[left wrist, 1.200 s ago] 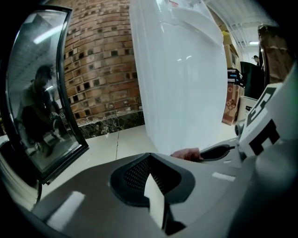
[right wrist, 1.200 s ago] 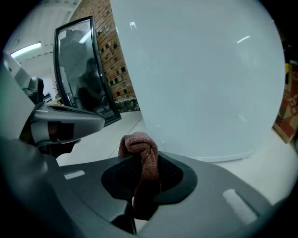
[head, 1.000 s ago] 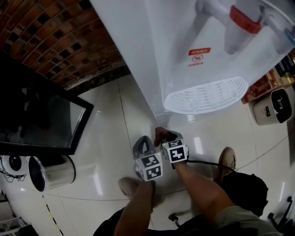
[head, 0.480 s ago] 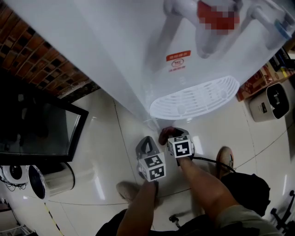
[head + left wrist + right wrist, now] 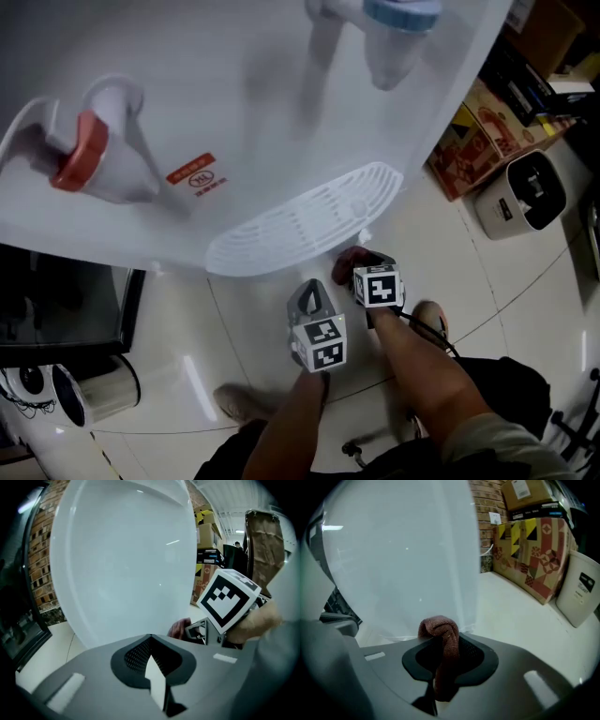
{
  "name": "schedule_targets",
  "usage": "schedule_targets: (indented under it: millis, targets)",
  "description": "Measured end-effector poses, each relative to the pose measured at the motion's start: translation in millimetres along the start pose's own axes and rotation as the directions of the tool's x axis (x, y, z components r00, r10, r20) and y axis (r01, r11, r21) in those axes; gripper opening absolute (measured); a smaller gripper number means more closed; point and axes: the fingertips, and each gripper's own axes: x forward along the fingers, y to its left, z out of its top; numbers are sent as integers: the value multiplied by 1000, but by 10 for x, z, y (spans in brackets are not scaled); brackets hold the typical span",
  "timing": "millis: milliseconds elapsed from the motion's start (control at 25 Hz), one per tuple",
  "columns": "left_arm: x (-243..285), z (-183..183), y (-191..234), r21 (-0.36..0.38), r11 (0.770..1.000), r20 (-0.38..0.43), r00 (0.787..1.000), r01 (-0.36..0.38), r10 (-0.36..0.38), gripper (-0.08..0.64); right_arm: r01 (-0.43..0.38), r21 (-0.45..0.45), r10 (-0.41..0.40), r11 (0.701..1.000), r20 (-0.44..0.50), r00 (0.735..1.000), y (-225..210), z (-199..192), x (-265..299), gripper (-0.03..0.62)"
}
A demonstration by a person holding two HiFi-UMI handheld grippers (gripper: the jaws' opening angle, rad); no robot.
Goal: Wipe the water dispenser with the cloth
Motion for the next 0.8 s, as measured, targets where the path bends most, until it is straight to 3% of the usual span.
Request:
schedule_targets:
  millis: [200,400,800]
  targets:
    - [112,137,-419,11,999,15,999,40,-40,0,16,30,-16,999,-24,1000,-528,11,-6,87]
    - [194,203,-663,12,998,15,998,58,-59,0,26,43,-26,999,3,1000,-728,127,2,87]
    - [115,548,-559,-39,999,71,997,24,-21,0,9,57,-9,998,-11,1000,-780,216,-3,87]
